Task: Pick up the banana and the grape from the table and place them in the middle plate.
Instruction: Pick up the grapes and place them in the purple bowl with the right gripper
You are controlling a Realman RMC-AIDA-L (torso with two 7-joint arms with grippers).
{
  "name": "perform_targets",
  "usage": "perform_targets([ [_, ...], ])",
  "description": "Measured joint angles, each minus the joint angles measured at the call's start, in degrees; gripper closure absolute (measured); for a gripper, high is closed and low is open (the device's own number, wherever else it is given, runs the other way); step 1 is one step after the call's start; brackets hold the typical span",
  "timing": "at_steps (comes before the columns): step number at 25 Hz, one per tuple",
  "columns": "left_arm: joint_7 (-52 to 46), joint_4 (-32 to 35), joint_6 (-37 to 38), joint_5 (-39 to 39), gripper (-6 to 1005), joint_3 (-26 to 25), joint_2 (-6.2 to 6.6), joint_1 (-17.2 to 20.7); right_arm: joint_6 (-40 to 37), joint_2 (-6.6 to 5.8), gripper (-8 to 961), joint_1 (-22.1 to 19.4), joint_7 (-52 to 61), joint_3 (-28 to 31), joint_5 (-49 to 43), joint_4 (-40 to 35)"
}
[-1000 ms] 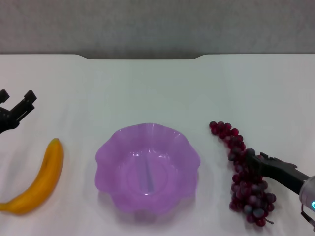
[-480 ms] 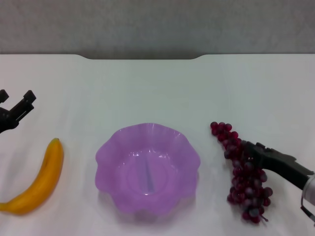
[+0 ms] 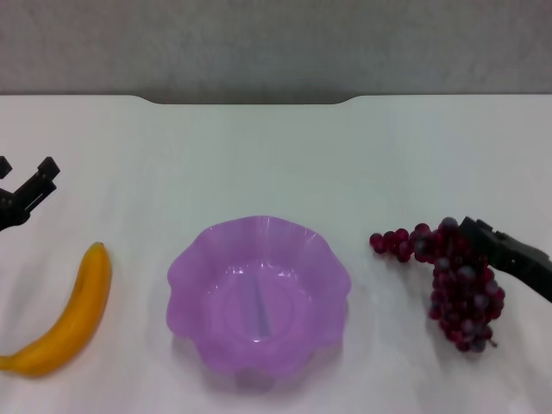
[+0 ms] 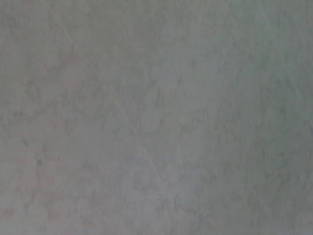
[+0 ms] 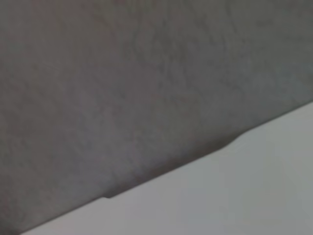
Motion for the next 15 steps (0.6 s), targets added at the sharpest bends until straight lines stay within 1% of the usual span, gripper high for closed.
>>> perform_targets([
  [2,0.17,0.00,-0.01,0.00,123,0.00,0.00,0.04,-0.66,-0.16,692,0.16,0.16,0.11,-0.01,0.09],
  [7,0.64,-0.01,-0.01,0.00,123,0.00,0.00,0.04,-4.63,-1.23,709,1.24,1.27,0.32,-0.05,0.23],
  [12,0.71,-0.02,-0.01,0.00,123,0.00,0.00,0.02,-9.70,-2.21,720,3.68,2.31,0.31,-0.07,0.17],
  [14,0.72,-0.02,-0.01,0.00,123,0.00,0.00,0.02,-12.28,-2.98,724,5.68,2.97,0.31,-0.67,-0.32],
  [15,0.72,-0.02,-0.01,0.00,123,0.00,0.00,0.02,-12.28,-2.98,724,5.68,2.97,0.31,-0.67,-0.32],
])
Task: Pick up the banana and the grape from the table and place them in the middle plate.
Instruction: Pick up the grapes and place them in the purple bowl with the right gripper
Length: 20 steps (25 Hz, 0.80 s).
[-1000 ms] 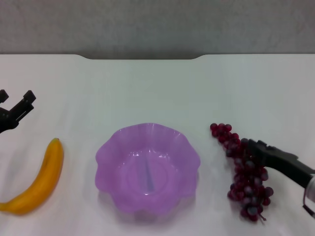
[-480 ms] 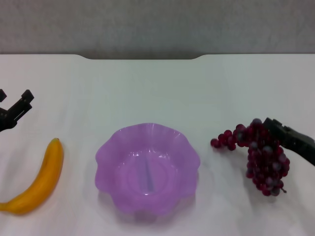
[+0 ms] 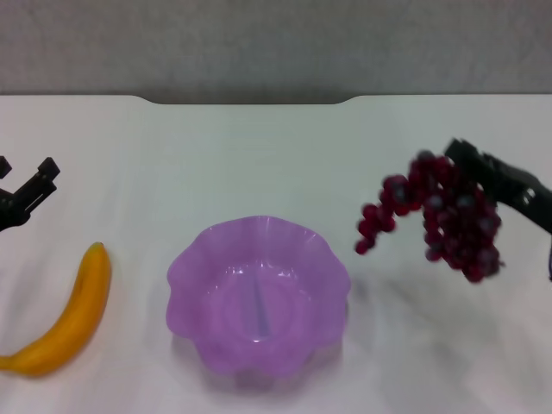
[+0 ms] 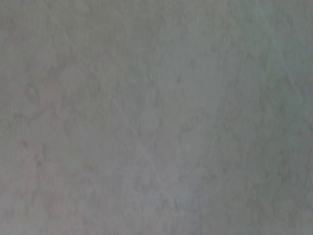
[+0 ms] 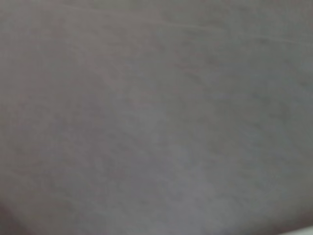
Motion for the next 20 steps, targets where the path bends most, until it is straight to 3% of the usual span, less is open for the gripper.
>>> perform_targets([
  [8,0.00,0.00,-0.01,0.00,122,0.00,0.04,-0.02,-5.31,-1.55,727,9.97,5.52,0.09,-7.77,-0.44],
  [9,0.00,0.00,-0.01,0.00,122,0.00,0.05,-0.05,-4.84,-1.63,729,12.36,7.37,0.09,-11.52,-0.29],
  [20,-0.15,0.00,0.01,-0.02,123,0.00,0.09,-0.06,3.11,-2.53,739,20.97,22.03,0.08,-32.31,0.32],
])
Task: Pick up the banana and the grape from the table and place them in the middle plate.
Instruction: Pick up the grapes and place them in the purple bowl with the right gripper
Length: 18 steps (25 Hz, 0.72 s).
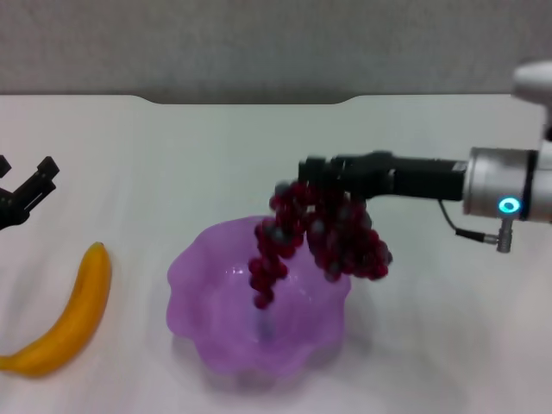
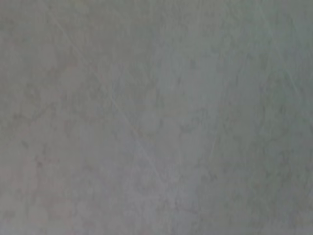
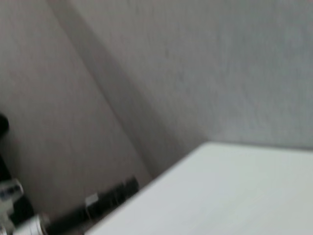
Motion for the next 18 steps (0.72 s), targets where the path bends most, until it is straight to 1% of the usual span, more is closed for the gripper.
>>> perform_targets([
  [5,0.02,-0.03,0.00,-0.03,123,0.00,-0.04,-0.19,3.48,0.60,745,3.23,5.96,0.08,-10.68,0.04],
  [7,-0.01,-0.04,0.04,-0.04,123,0.00,-0.05,-0.25,3.93,0.72,745,3.86,6.49,0.41,-12.34,0.04],
  [10,-0.03,-0.06,0.08,-0.06,123,0.00,-0.07,-0.46,4.08,1.02,745,4.03,6.32,1.51,-12.91,0.05],
  [15,-0.07,-0.12,0.09,-0.07,122,0.00,-0.12,-0.55,6.53,3.06,746,3.05,3.94,6.77,-13.06,0.04],
  [18,-0.03,-0.18,0.37,-0.10,122,0.01,-0.19,-0.58,7.06,3.34,746,2.96,3.87,7.23,-14.22,0.04],
])
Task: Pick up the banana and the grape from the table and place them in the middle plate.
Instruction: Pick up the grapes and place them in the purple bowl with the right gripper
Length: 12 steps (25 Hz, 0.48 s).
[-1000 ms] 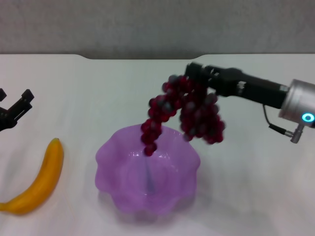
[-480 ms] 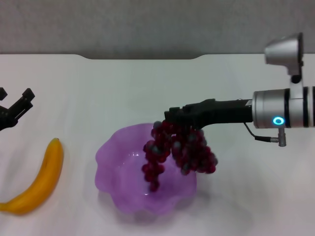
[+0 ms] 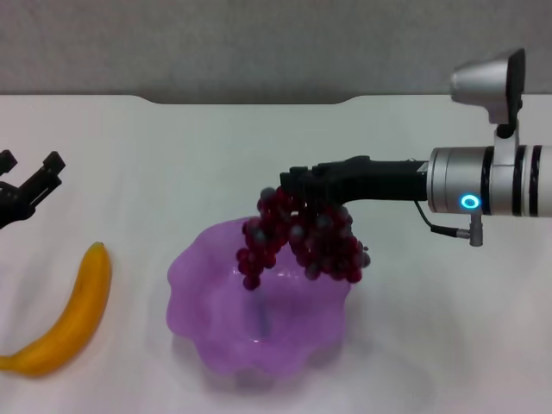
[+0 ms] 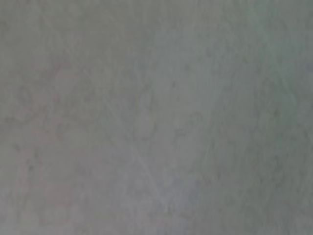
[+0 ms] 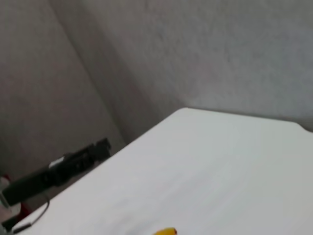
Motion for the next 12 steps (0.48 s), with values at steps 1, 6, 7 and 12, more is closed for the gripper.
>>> perform_targets([
  [1,-0.01,0.00,0.19,-0.18,122,0.02,0.00,-0.01,0.01,0.05,746,0.13,0.22,0.02,-0.81,0.00],
  [6,0.04,0.00,0.79,-1.18,123,0.11,0.00,0.16,0.23,0.83,746,1.26,1.08,0.07,-5.00,0.00],
  [7,0.04,0.00,0.96,-1.21,123,0.15,0.01,0.22,0.55,1.16,746,1.57,1.13,0.08,-5.89,0.00],
  [12,0.03,0.00,1.02,-1.21,123,0.21,0.01,0.25,2.65,2.31,727,2.31,2.96,0.12,-9.67,0.07],
])
